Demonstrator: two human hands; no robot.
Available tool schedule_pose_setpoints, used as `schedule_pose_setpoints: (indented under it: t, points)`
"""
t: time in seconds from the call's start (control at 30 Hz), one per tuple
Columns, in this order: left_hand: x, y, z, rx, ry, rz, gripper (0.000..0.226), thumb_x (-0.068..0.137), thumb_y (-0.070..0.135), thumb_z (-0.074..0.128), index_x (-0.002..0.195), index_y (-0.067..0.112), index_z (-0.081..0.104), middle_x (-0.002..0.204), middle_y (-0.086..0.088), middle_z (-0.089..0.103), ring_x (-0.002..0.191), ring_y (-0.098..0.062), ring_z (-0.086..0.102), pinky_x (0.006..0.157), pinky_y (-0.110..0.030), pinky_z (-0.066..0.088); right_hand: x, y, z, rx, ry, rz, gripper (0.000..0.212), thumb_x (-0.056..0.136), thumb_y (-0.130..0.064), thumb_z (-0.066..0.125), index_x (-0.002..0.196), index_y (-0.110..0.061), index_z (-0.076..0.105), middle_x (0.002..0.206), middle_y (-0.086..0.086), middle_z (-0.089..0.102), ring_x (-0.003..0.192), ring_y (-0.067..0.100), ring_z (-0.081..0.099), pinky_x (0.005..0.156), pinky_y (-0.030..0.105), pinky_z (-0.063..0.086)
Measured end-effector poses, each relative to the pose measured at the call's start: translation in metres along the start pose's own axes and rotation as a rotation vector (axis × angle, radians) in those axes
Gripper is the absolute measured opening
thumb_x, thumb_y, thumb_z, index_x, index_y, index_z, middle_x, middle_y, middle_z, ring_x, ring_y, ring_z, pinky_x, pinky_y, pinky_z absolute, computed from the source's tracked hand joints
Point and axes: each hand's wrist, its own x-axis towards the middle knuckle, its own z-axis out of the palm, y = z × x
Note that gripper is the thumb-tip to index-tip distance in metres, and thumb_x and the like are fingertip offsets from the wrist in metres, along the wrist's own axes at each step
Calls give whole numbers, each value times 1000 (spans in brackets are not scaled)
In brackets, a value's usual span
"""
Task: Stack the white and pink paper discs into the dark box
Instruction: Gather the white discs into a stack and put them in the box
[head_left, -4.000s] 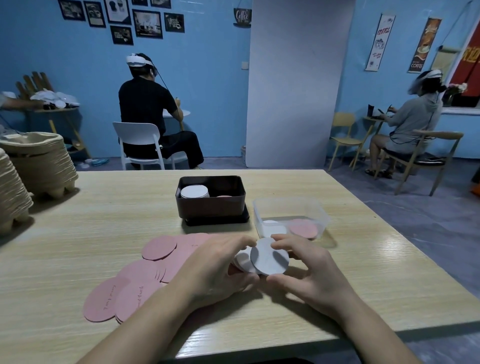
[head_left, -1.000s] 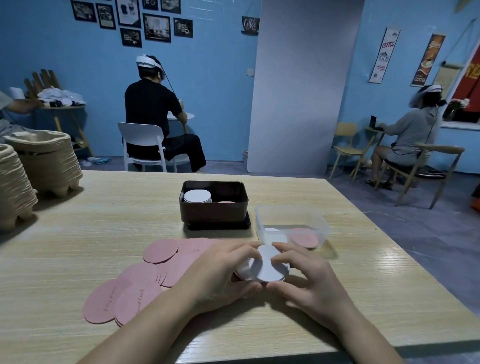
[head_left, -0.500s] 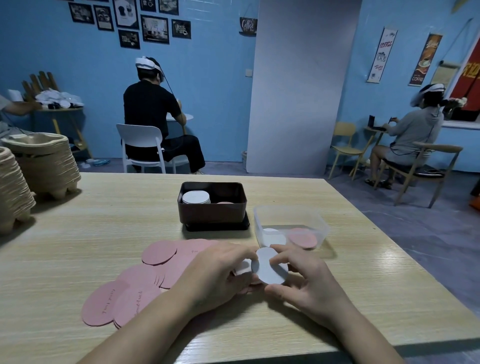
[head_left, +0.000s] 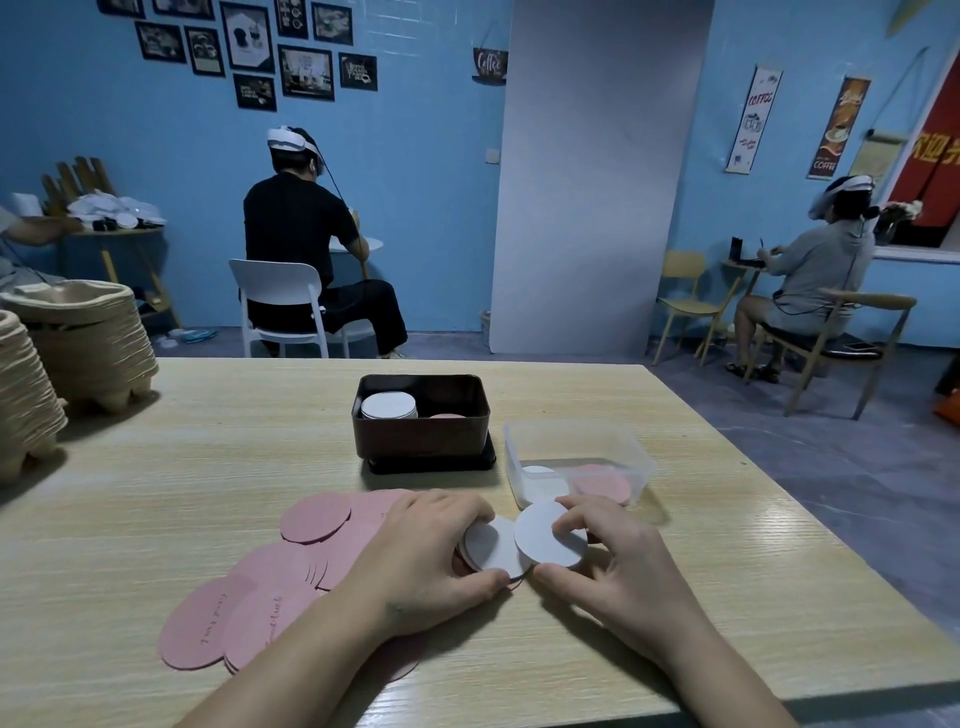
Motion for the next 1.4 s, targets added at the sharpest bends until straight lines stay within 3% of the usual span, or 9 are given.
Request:
schedule_pose_setpoints:
  t: [0.3, 0.5, 0.73, 0.93, 1.07, 1.23, 1.4]
  points:
    - [-2, 4, -5, -62, 34, -18, 47, 77, 60, 57, 117, 35, 53, 115, 19, 61, 110, -5, 53, 98, -31, 44, 0, -1, 0, -8, -2, 27, 34, 69, -51, 82, 88, -31, 62, 119, -18, 68, 129, -6, 52, 96, 33, 52]
    - [-2, 3, -5, -116, 100, -65, 38, 79, 55, 61, 108, 33, 50, 95, 26, 50, 95, -3, 47, 81, -25, 43, -1, 2, 2, 32, 7, 55, 34, 69, -50, 82, 88, -30, 62, 115, -17, 68, 130, -4, 53, 92, 42, 57]
    - [-3, 4, -4, -123, 148, 35, 34, 80, 54, 66, 99, 27, 56, 119, 15, 63, 112, -5, 54, 93, -26, 45, 1, 1, 2, 13, -16, 31, 38, 69, -53, 83, 87, -28, 61, 120, -16, 68, 132, -6, 51, 95, 39, 55]
    - [-1, 9, -2, -47, 152, 216, 35, 83, 54, 71, 97, 25, 59, 131, 11, 64, 117, -9, 59, 97, -28, 48, 0, -5, 0, -5, -63, -70, 44, 71, -56, 83, 103, -33, 64, 127, -22, 64, 124, -7, 55, 93, 15, 44]
    - [2, 13, 2, -18, 155, 321, 38, 82, 52, 74, 99, 19, 62, 133, 7, 65, 114, -15, 62, 93, -30, 50, 1, -7, -1, -40, -131, -152, 39, 78, -53, 81, 107, -35, 63, 132, -19, 61, 127, -3, 54, 100, 21, 46]
    - [-1, 10, -1, -45, 133, 263, 41, 82, 55, 72, 108, 26, 59, 136, 10, 65, 122, -9, 60, 98, -26, 48, 0, -7, -2, 15, -102, -138, 34, 78, -50, 83, 98, -30, 65, 132, -17, 62, 128, 3, 56, 95, 32, 54]
    - [-6, 6, -1, -150, 155, 200, 30, 85, 45, 72, 106, 29, 57, 123, 18, 68, 110, -2, 58, 92, -4, 36, -1, -6, -3, 31, -34, -130, 34, 74, -49, 84, 93, -31, 63, 131, -15, 64, 131, 2, 55, 100, 28, 47]
